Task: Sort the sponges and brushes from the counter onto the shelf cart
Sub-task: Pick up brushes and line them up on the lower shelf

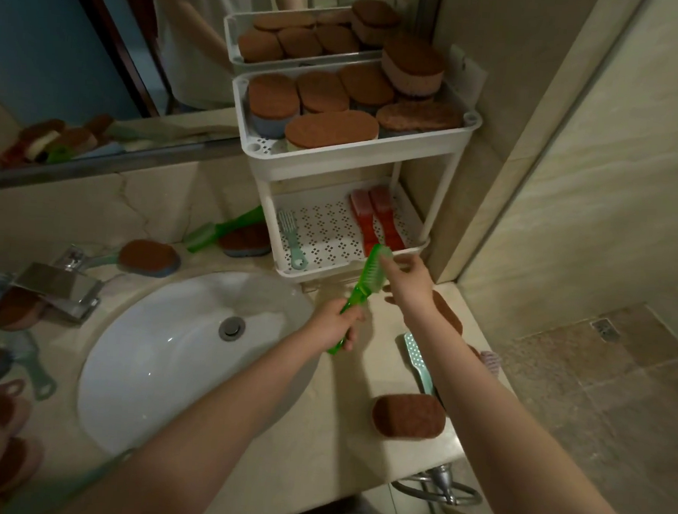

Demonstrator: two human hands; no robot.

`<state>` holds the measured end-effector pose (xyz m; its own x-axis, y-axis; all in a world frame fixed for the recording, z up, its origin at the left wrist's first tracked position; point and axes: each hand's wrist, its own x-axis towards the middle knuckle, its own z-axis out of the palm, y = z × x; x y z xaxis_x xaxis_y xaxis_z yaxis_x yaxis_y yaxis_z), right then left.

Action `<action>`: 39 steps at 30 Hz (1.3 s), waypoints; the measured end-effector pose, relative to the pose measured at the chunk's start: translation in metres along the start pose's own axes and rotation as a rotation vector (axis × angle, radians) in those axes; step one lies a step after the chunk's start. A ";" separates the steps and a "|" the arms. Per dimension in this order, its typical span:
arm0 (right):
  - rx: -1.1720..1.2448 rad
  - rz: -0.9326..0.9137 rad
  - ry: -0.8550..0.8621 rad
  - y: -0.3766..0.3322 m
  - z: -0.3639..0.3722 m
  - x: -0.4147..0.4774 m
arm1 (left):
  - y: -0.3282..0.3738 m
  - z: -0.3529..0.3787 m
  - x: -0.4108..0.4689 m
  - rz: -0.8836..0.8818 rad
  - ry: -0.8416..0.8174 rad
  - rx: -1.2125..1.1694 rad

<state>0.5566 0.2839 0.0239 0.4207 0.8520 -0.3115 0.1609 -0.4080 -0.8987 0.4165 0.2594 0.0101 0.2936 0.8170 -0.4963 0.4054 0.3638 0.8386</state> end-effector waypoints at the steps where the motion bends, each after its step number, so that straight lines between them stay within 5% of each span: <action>1: -0.131 -0.018 -0.010 0.008 -0.005 -0.001 | -0.005 -0.004 -0.001 -0.016 0.001 -0.009; 7: -1.001 -0.072 -0.089 0.067 -0.031 -0.015 | -0.030 -0.019 -0.006 0.001 0.089 -0.025; 16: -1.181 -0.105 -0.175 0.084 -0.014 -0.028 | -0.052 -0.033 -0.017 0.077 0.161 0.062; 23: -0.715 -0.246 -0.190 0.046 0.018 -0.019 | -0.054 -0.049 -0.027 0.064 0.307 0.036; 30: 0.353 0.151 -0.266 0.019 0.056 -0.013 | -0.063 -0.073 -0.035 0.075 0.445 -0.044; 39: 0.798 0.399 -0.334 -0.004 0.061 0.000 | -0.072 -0.084 -0.037 0.071 0.482 -0.065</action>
<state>0.5018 0.3059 0.0088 0.0164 0.7983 -0.6020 -0.6482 -0.4499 -0.6143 0.3040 0.2402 -0.0129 -0.1221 0.9492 -0.2899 0.3390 0.3144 0.8867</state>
